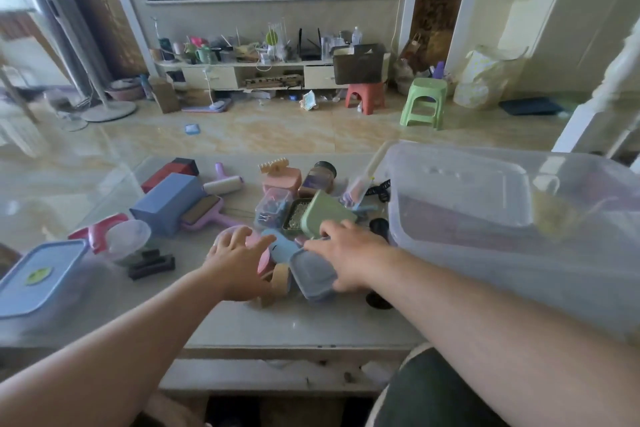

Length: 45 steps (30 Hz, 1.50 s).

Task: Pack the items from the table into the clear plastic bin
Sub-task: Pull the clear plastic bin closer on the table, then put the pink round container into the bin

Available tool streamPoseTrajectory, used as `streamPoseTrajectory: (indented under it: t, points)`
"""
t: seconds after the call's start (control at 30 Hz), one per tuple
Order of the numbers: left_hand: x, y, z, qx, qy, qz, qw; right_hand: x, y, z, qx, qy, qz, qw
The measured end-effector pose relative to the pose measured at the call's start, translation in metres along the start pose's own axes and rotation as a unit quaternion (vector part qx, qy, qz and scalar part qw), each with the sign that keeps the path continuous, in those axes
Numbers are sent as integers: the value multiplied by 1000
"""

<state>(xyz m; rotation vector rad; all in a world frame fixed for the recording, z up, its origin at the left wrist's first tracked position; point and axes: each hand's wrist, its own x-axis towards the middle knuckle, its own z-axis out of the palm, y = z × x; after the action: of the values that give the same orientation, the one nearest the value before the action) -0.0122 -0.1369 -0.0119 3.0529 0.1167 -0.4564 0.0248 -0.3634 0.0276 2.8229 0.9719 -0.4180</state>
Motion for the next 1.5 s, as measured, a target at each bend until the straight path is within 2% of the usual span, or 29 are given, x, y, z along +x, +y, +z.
streamPoseTrajectory:
  t: [0.07, 0.17, 0.37, 0.57, 0.67, 0.8, 0.9, 1.0, 1.13, 1.3, 1.4, 1.5]
  points:
    - [4, -26, 9, -12, -12, -26, 1000, 16, 1, 13, -26, -57, 21, 998]
    - [19, -52, 16, 3, -11, -32, 999, 37, 5, 25, -46, -87, 36, 995]
    - [51, -68, 37, -113, 28, 4, 993, 61, 11, 44, -19, -87, 50, 995]
    - [55, -74, 35, -150, 69, 18, 986, 69, 9, 51, -35, -49, 43, 997]
    - [42, -71, 20, -155, 147, 9, 977, 57, -1, 33, -40, 10, 40, 998]
    - [15, -58, -25, -178, 259, 14, 949, 25, -19, -29, -18, 137, 6, 990]
    - [-4, -37, -66, -185, 291, 38, 938, -9, -15, -85, 4, 231, 4, 973]
    - [-15, 2, -106, -199, 310, 78, 926, -46, 23, -128, 10, 260, 50, 964]
    - [-8, 76, -140, -231, 305, 164, 909, -91, 101, -137, 8, 228, 154, 961]
    - [34, 181, -140, -221, 315, 248, 889, -115, 188, -92, -15, 149, 266, 952]
    - [62, 235, -130, -166, 320, 278, 890, -104, 221, -58, -39, 64, 269, 960]
    - [90, 270, -119, -105, 326, 288, 894, -76, 238, -27, -74, 10, 229, 971]
